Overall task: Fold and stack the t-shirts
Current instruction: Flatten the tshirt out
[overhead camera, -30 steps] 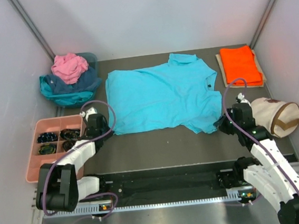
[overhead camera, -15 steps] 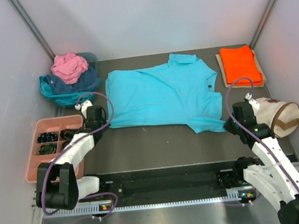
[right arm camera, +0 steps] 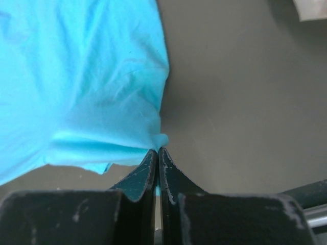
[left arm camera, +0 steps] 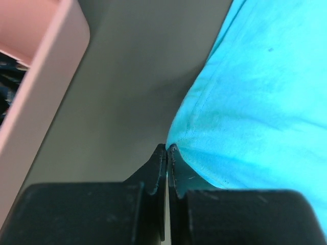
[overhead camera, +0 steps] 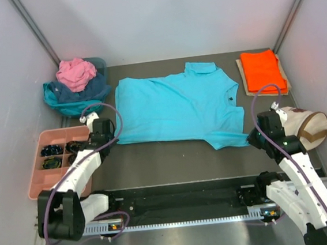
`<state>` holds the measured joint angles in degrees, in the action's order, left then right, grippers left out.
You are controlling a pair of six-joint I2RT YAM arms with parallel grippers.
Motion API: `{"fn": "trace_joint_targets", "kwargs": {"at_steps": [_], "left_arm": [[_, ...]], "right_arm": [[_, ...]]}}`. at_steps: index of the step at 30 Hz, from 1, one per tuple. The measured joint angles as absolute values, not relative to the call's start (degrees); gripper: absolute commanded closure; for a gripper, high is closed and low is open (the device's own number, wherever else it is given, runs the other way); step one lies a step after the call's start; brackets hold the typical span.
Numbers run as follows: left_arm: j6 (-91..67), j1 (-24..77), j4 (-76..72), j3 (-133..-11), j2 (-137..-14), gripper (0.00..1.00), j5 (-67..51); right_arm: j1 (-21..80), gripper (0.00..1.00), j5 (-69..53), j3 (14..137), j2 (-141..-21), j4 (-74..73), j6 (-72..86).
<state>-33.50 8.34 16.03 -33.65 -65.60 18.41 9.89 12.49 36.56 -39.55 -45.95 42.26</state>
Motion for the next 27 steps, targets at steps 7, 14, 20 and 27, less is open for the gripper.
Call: {"fn": "trace_joint_targets", "kwargs": {"at_steps": [7,14,20,27], "left_arm": [[-35.09,8.29,16.38,-32.36,-62.67,0.62,18.33],[-36.29,8.29,17.65,-32.62,-67.26,0.44,18.55],[-36.01,8.29,16.08,-34.28,-67.42,0.43,18.96],[-35.18,8.29,10.74,-38.17,-71.79,0.40,17.76]], "right_arm": [[9.89,0.47,5.50,34.50,-38.04,-46.63,44.84],[9.89,0.45,4.43,32.23,-39.86,-46.13,45.74],[9.89,0.45,7.77,32.23,-42.06,-42.39,44.99],[9.89,0.45,12.88,32.36,-49.54,-32.91,42.78]]}}
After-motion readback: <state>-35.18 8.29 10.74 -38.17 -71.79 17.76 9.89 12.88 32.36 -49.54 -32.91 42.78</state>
